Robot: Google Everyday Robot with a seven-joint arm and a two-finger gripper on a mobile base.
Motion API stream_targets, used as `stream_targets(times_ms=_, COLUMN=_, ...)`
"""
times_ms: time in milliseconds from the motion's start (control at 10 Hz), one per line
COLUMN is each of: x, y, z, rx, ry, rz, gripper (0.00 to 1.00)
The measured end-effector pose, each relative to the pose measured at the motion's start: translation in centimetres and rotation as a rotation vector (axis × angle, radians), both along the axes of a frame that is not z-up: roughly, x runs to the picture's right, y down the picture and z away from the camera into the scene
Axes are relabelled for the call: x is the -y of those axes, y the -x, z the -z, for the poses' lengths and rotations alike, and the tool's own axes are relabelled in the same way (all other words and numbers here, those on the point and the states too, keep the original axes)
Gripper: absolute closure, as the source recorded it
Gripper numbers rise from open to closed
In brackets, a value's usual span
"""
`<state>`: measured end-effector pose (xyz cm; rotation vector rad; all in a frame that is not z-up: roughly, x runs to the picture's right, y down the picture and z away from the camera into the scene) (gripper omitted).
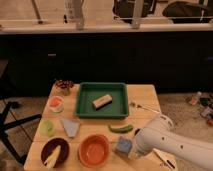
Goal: Place sponge in tray
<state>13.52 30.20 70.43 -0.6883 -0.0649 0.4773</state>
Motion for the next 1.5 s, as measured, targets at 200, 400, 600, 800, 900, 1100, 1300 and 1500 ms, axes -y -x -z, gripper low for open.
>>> stream_targets(times_ms=200, x=1.9, y=1.7, z=0.9, rx=0.135, ry=-0.052, rz=0.142, gripper=1.00)
stream_targets(times_ms=400, x=3.2, y=3.0, z=1.5, rx=0.248, ry=-0.099, rz=0.279, gripper=1.00)
stream_targets(times_ms=600, x=3.9, y=3.8, z=1.9, rx=0.306, ry=-0.123, rz=0.349, gripper=1.00)
stream_targets(times_ms=800, x=4.0, y=3.8, z=2.0, rx=0.314, ry=-0.126, rz=0.358, gripper=1.00)
stream_targets(times_ms=900, x=4.0, y=3.9, z=2.0, rx=0.314, ry=-0.126, rz=0.358, gripper=1.00)
stream_targets(times_ms=1100, x=4.0, y=3.9, z=2.0, rx=0.314, ry=-0.126, rz=0.358, gripper=1.00)
stream_targets(times_ms=1300, x=4.0, y=3.8, z=1.9, rx=0.304, ry=-0.131, rz=0.366, gripper=1.00)
stream_targets(times_ms=1500, x=4.4, y=3.8, z=1.6, rx=0.274, ry=-0.144, rz=0.401, gripper=1.00)
